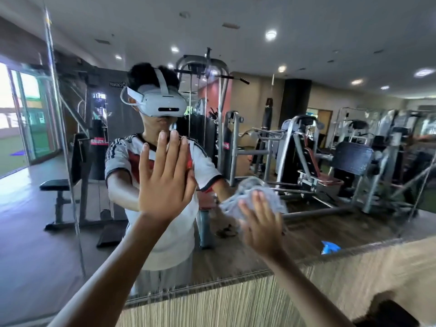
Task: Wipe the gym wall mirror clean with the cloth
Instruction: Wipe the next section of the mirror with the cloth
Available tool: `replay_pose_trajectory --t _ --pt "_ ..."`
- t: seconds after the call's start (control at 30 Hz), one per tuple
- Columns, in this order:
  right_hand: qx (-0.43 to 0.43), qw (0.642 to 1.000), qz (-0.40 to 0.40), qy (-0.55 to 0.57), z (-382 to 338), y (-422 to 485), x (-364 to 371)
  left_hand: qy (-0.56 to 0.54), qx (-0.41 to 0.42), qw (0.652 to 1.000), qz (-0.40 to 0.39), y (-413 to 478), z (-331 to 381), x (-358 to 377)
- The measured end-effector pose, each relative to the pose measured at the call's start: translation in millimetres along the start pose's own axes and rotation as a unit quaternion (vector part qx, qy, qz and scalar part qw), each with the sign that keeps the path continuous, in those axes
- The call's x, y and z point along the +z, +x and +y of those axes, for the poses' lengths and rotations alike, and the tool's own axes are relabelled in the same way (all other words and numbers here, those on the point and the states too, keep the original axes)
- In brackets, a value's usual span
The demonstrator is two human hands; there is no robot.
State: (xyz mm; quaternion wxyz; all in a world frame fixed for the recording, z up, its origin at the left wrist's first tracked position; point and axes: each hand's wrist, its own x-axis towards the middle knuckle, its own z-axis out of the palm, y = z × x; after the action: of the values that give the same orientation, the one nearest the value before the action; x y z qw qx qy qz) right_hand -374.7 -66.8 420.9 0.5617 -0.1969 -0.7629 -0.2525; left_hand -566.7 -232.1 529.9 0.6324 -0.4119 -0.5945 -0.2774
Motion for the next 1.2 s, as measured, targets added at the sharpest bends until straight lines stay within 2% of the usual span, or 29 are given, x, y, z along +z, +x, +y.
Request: replay_pose_trajectory --t 0.07,0.13,0.2,0.3,0.4,0.5,0.57,0.6,0.67,0.77,0.83,0.9,1.03,1.13,1.2 --pt "0.141 0.99 0.019 0.003 33 7 -3 0.009 -0.003 1.0 -0.002 0 3 1" --pt "0.298 0.952 0.062 0.014 49 46 -5 0.011 -0.006 1.0 -0.006 1 5 2" --pt "0.353 0.93 0.1 0.034 38 90 -8 0.008 -0.008 1.0 -0.008 0 5 2" --pt "0.28 0.952 0.119 0.023 -5 114 -9 -0.003 -0.008 1.0 -0.003 -2 4 3" --pt "0.112 0.991 0.058 0.041 -44 72 -1 -0.015 -0.003 1.0 0.001 -3 2 2" --pt "-0.052 0.998 -0.022 0.003 -31 -4 7 -0.03 -0.004 1.0 -0.001 -10 -1 1" --pt "-0.063 0.997 -0.051 -0.014 -3 -39 4 -0.04 -0.002 0.999 -0.009 -24 3 0" --pt "-0.029 0.998 -0.05 -0.019 12 -43 1 -0.041 0.001 0.999 -0.013 -32 8 0" --pt "0.098 0.994 -0.029 -0.028 35 -26 -4 -0.036 0.002 0.999 -0.019 -44 17 0" --pt "0.29 0.956 0.037 -0.003 32 39 -8 -0.036 -0.006 0.999 -0.02 -48 21 1" --pt "0.336 0.939 0.073 0.021 12 71 -8 -0.036 -0.009 0.999 -0.022 -48 21 1" --pt "0.294 0.952 0.084 0.02 -17 80 -7 -0.039 -0.01 0.999 -0.021 -49 21 1" --pt "0.088 0.994 0.052 0.042 -73 39 3 -0.061 -0.021 0.998 -0.023 -53 18 2" --pt "-0.031 0.999 -0.003 0.038 -69 -24 13 -0.057 -0.013 0.998 -0.023 -69 11 -2" --pt "-0.058 0.997 -0.044 0.021 -43 -64 16 -0.051 -0.008 0.998 -0.023 -86 8 -4"
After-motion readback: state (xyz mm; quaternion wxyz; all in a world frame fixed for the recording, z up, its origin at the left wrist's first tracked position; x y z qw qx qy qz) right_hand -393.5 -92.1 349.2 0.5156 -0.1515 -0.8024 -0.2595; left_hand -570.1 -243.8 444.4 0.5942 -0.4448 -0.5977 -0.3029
